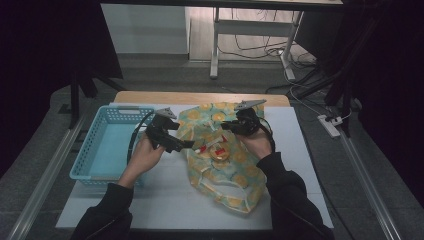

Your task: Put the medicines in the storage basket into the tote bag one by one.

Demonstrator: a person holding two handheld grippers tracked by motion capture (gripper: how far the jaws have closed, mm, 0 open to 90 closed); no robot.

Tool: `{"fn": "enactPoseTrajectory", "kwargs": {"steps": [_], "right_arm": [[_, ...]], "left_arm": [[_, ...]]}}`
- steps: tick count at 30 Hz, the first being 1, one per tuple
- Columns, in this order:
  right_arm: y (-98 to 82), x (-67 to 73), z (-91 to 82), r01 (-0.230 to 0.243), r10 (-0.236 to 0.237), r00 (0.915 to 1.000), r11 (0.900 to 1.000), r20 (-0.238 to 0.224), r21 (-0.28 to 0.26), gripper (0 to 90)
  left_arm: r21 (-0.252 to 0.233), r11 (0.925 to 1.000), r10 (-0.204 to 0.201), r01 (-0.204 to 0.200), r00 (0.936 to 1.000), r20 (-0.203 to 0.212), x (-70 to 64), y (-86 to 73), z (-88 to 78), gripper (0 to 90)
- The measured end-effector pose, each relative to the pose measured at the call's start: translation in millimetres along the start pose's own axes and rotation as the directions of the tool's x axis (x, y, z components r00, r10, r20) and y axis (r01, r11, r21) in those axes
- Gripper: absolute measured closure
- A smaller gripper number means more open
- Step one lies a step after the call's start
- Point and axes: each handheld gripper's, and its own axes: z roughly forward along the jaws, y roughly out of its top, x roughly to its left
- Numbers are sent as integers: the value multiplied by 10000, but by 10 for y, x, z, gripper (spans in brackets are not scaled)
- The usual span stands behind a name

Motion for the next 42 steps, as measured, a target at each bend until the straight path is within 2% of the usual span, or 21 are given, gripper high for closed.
{"fn": "enactPoseTrajectory", "kwargs": {"steps": [5,8,12,17,20,22,27,30,33,37,40,42], "right_arm": [[-3,1,-3,-5,5,10000,10000,-15,-4,900],[-2,2,-3,7,-7,10000,10000,-14,-6,900],[-5,2,-2,8,-8,10000,10000,-10,4,900],[-9,1,5,22,-22,10000,10000,-11,2,900],[-8,4,10,21,-21,10000,10000,-11,12,900],[-7,6,14,35,-35,10000,10000,-8,17,900],[-11,6,18,30,-30,10000,10000,-3,43,900],[-10,5,16,42,-42,10000,10000,1,44,900],[-6,9,18,44,-44,10000,10000,-6,46,900],[-8,11,30,56,-56,10000,10000,-19,59,900],[-10,17,39,28,-27,10000,10000,-28,90,900],[-10,18,42,59,-59,10000,9999,-34,88,900]], "left_arm": [[-177,9998,-110,108,9999,-79,102,-63,-109,2],[-141,9990,-435,432,9988,-228,166,-97,-181,1],[-165,9986,-510,499,9958,-762,243,-158,-284,0],[-161,9987,-505,487,9889,-1397,353,-245,-397,0],[-205,9975,-697,669,9786,-1935,439,-291,-467,0],[-134,9955,-944,937,9728,-2116,512,-323,-510,0],[58,9916,-1234,1296,9560,-2662,662,-405,-575,0],[-17,9869,-1545,1616,9404,-3029,760,-465,-616,0],[-210,9810,-1894,1929,9282,-3204,860,-521,-651,0],[-36,9764,-2031,2162,9113,-3583,966,-580,-646,0],[16,9764,-2008,2158,9110,-3603,1020,-606,-628,1],[5,9780,-1948,2088,9129,-3586,1057,-620,-608,3]]}}
